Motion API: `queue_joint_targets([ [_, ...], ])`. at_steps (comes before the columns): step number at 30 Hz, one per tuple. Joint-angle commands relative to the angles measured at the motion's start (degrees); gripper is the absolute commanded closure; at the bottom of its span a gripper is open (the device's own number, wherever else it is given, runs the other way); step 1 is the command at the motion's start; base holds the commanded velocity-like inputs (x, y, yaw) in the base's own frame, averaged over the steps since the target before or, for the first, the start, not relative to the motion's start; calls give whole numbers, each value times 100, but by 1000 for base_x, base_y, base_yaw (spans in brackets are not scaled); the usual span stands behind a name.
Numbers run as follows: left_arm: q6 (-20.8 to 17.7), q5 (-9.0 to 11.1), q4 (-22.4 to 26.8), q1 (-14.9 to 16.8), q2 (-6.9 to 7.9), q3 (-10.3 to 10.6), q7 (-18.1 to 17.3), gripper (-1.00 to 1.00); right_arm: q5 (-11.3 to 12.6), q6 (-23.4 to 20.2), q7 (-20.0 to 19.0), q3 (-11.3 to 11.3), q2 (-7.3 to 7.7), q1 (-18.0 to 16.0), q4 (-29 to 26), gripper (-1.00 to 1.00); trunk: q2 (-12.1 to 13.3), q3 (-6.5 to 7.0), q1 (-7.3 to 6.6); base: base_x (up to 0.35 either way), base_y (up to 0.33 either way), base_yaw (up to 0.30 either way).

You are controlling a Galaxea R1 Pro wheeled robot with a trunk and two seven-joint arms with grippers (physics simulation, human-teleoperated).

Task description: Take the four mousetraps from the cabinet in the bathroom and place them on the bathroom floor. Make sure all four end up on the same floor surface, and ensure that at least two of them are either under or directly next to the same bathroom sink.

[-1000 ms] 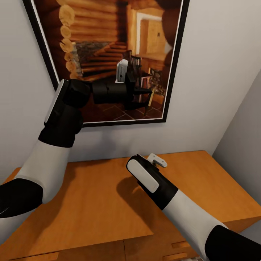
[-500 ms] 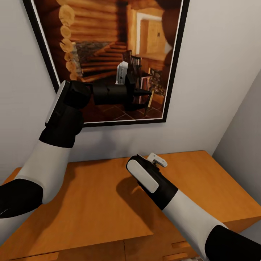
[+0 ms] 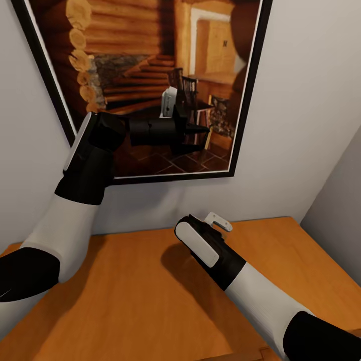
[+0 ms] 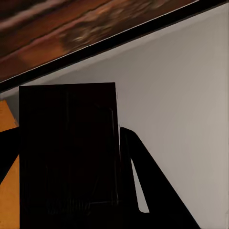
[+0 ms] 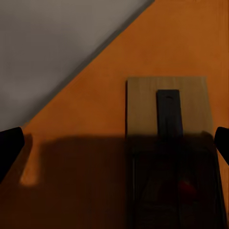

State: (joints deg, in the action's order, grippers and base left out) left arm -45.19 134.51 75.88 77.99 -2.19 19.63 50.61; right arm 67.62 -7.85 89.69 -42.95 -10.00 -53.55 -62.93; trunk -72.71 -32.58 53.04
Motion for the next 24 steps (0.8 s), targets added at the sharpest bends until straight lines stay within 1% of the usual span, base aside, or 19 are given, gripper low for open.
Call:
queue_joint_targets([
  [1,-5,49,-31,5,3,-12,19,100,23,-60,31,-6,0,-6,-1,-100,-1,-5,2,42,0,0],
  [15,8,49,-26,-54,0,-12,19,100,23,-59,31,-11,0,-6,-10,-100,-1,-5,2,7,0,0],
  [24,27,49,-37,-56,-11,-12,27,100,8,-59,31,-4,0,-6,-3,-100,-362,-167,199,0,0,0],
])
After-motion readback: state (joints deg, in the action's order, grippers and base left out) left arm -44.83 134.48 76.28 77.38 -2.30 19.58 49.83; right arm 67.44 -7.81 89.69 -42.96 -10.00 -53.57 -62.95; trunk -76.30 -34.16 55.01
